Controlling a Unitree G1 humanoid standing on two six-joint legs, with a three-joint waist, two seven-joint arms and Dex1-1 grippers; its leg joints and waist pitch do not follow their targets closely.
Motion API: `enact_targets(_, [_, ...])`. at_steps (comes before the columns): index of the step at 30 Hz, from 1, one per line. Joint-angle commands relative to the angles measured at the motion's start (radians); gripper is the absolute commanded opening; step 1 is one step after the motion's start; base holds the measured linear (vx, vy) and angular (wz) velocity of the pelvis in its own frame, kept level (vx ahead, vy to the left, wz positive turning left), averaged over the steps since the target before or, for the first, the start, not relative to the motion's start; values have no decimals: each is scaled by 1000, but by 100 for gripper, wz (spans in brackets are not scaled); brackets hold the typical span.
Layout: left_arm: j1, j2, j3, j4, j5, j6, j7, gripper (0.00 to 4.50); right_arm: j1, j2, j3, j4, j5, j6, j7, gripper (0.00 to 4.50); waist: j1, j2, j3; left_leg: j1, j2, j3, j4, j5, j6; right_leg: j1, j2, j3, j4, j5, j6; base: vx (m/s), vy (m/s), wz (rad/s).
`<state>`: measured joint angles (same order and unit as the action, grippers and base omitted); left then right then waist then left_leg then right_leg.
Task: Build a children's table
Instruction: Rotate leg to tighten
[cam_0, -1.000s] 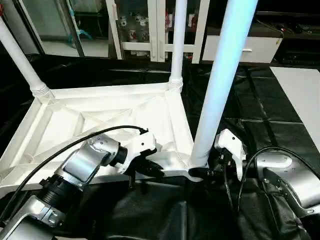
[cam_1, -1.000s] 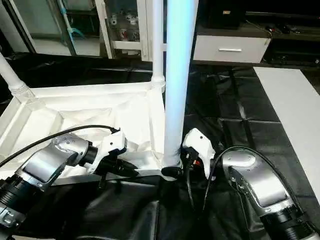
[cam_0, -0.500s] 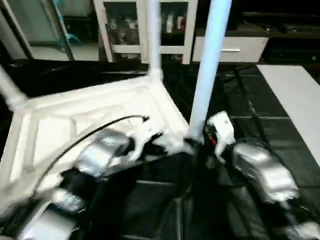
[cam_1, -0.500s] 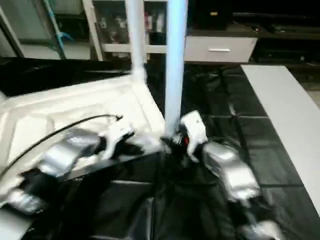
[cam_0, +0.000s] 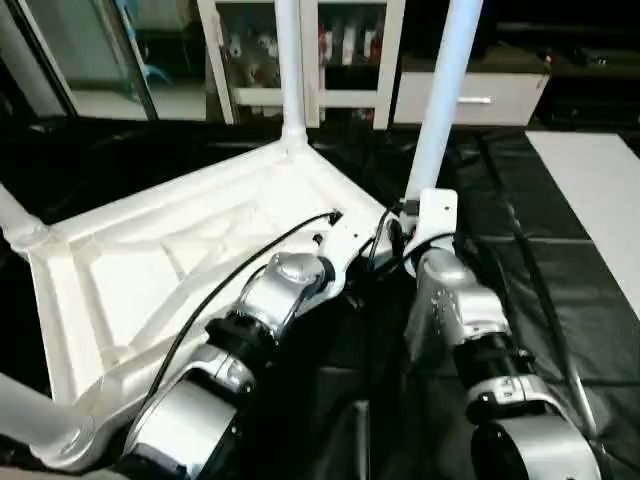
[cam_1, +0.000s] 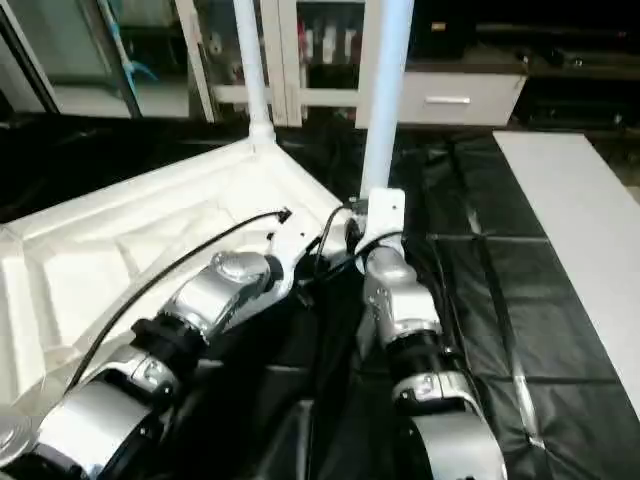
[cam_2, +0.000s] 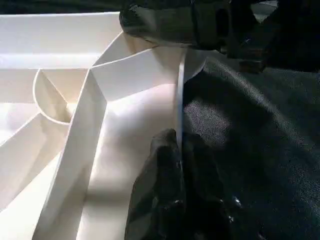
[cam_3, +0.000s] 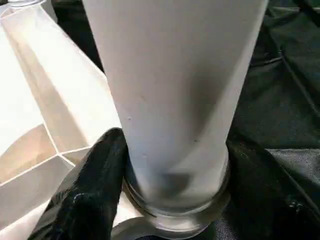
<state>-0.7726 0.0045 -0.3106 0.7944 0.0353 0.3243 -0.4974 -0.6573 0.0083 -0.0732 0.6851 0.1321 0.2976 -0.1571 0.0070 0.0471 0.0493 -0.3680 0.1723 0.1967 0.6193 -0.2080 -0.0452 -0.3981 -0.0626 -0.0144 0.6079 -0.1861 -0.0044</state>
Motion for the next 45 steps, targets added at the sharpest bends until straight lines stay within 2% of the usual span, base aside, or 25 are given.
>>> enact_targets(1, [-8,5,9,46,44,-10,101,0,12,56,17,66,4,20,20,265,-7,-24,-59,14,40,-24,-84,-234,20,37,-63,28,-89,-266,-214,0,0,0])
enact_targets(3, [-3,19,2,41,49,-18,84,0,9,60,19,55,17,11,66,265,-6,-17,-59,12,40,-27,-85,-235,19,38,-67,29,-88,-277,-209,0,0,0])
enact_targets(5, [-1,22,4,42,47,-22,76,0,9,60,23,46,18,-9,87,265,-6,-17,-59,10,41,-27,-85,-229,22,37,-66,29,-87,-269,-204,0,0,0])
enact_targets(6, [4,27,7,34,42,-24,59,0,19,54,31,20,26,-22,130,321,-6,-17,-60,9,41,-27,-85,-216,25,38,-67,30,-86,-252,-207,0,0,0])
enact_targets(8, [34,61,0,-20,30,-27,-21,0,75,9,69,-114,36,-44,234,335,-1,-16,-62,5,43,-27,-84,-194,41,43,-68,30,-82,-205,-213,0,0,0])
enact_targets(9, [34,61,0,-20,30,-27,-21,0,75,9,69,-114,36,-44,234,340,0,-17,-62,3,43,-27,-83,-183,49,45,-68,30,-80,-182,-215,0,0,0])
enact_targets(10, [40,67,0,-30,27,-30,-38,0,85,0,74,-137,41,-43,256,354,-9,-18,-65,-5,41,-29,-82,-147,64,51,-69,28,-74,-135,-227,0,0,0])
enact_targets(11, [50,82,-9,-51,26,-38,-77,0,101,-18,79,-173,46,-36,288,370,-9,-18,-65,-5,41,-29,-82,-147,64,51,-69,28,-74,-135,-227,0,0,0])
enact_targets(12, [67,102,-14,-91,13,-20,-127,0,128,-51,86,-234,62,-17,340,378,-12,-13,-62,-1,42,-27,-80,-158,71,47,-67,28,-77,-150,-240,0,0,0])
enact_targets(13, [86,128,-27,-137,1,-12,-190,0,157,-89,94,-298,81,6,405,388,-7,-16,-62,-2,45,-27,-80,-158,78,53,-68,30,-77,-151,-239,0,0,0])
enact_targets(14, [97,143,-34,-164,-6,-7,-226,0,174,-112,99,-335,93,20,443,388,-11,-16,-62,-3,46,-27,-81,-154,82,50,-68,31,-75,-146,-242,0,0,0])
enact_targets(15, [113,176,-51,-210,-14,12,-282,0,207,-170,126,-401,113,56,528,401,-8,-6,-63,2,48,-28,-82,-154,84,48,-68,30,-75,-142,-248,0,0,0])
enact_targets(16, [122,196,-61,-236,-16,21,-313,0,226,-203,143,-436,120,78,579,414,-4,-10,-64,1,50,-26,-80,-126,96,51,-64,31,-69,-82,-260,0,0,0])
enact_targets(17, [135,228,-79,-273,-20,22,-364,0,253,-261,173,-483,125,105,648,422,-4,-10,-64,1,50,-26,-80,-126,96,51,-64,31,-69,-82,-260,0,0,0])
enact_targets(18, [145,247,-90,-298,-23,21,-395,0,272,-294,189,-514,125,122,692,426,1,-5,-64,5,52,-25,-80,-123,97,49,-64,30,-69,-73,-268,0,0,0])
enact_targets(19, [160,280,-101,-342,-41,27,-451,0,307,-373,226,-569,113,134,771,442,5,-2,-61,5,53,-25,-81,-135,94,49,-65,31,-71,-83,-270,0,0,0])
enact_targets(21, [177,318,-110,-395,-66,52,-510,0,351,-468,269,-634,103,144,866,442,8,-2,-58,11,55,-22,-85,-166,80,44,-64,31,-75,-120,-271,0,0,0])
enact_targets(22, [192,349,-117,-440,-78,64,-562,0,387,-541,293,-688,102,151,939,442,15,-1,-56,13,58,-24,-88,-185,68,46,-66,33,-76,-142,-267,0,0,0])
enact_targets(23, [192,349,-117,-440,-78,64,-562,0,387,-541,293,-688,102,151,939,442,15,-1,-56,13,58,-24,-88,-185,68,46,-66,33,-76,-142,-267,0,0,0])
enact_targets(24, [206,383,-127,-485,-92,79,-621,0,422,-607,308,-736,109,154,1006,442,20,0,-54,12,60,-25,-92,-196,62,47,-66,33,-78,-164,-258,0,0,0])
enact_targets(28, [244,473,-158,-604,-151,106,-782,0,477,-716,321,-815,132,182,1116,442,25,-1,-56,14,60,-26,-91,-173,63,49,-69,35,-74,-132,-260,0,0,0])
enact_targets(31, [249,484,-164,-625,-164,120,-803,0,468,-700,319,-797,129,183,1102,442,22,2,-55,14,57,-23,-88,-166,69,43,-67,33,-76,-130,-274,0,0,0])
enact_targets(33, [249,484,-166,-631,-163,129,-802,0,460,-690,324,-790,127,187,1094,442,27,3,-55,20,58,-21,-87,-178,58,40,-66,33,-78,-156,-275,0,0,0])
enact_targets(37, [249,477,-165,-644,-155,144,-792,0,452,-670,331,-800,141,204,1096,442,24,1,-59,13,56,-25,-86,-148,57,48,-66,32,-70,-108,-274,0,0,0])
enact_targets(45, [249,481,-164,-650,-152,154,-795,0,427,-615,315,-754,152,217,1095,442,26,2,-63,12,53,-24,-81,-116,73,49,-66,31,-66,-73,-282,0,0,0])
